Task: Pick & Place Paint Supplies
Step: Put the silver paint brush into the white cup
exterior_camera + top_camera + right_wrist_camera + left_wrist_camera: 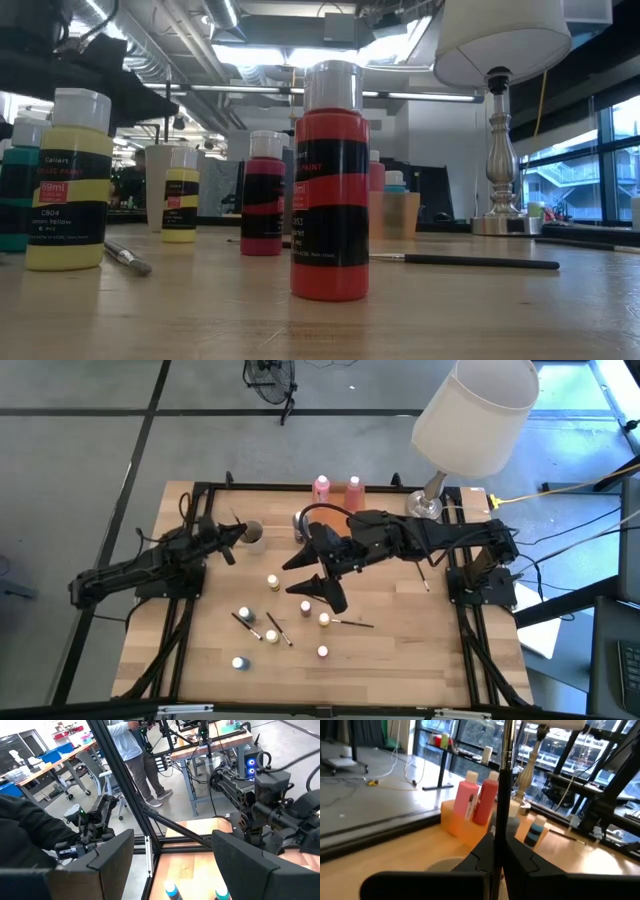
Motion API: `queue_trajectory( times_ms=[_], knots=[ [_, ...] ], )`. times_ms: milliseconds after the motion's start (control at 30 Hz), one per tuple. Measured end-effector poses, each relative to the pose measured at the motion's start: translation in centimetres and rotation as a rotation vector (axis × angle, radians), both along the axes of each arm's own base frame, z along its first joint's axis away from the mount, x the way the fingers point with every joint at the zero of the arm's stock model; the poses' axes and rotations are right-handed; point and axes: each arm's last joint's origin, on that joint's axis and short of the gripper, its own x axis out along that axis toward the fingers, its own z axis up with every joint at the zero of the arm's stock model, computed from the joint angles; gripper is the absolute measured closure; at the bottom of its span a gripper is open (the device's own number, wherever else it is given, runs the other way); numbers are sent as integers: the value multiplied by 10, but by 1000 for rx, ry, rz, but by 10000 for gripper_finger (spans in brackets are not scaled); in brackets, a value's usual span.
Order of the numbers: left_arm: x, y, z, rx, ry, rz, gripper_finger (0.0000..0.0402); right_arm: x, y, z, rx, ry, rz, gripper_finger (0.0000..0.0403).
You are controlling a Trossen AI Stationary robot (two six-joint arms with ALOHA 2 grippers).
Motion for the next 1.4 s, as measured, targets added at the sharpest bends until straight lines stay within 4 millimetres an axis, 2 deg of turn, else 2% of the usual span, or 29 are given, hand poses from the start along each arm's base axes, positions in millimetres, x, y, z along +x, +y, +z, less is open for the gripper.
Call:
queue_trajectory(
  times_ms=[233, 467, 1100, 1400],
  knots=[
    [1, 1, 1, 43, -80, 21, 389, 4, 1, -9, 5, 0, 5, 133],
    [0, 5, -5, 58, 3, 65, 389, 4, 1, -9, 6, 3, 9, 133],
    [-1, 9, -5, 62, 9, 24, 389, 4, 0, -10, 8, 8, 7, 133],
    [-1, 8, -6, 58, 18, 12, 368, 4, 0, -9, 8, 7, 7, 133]
  ],
)
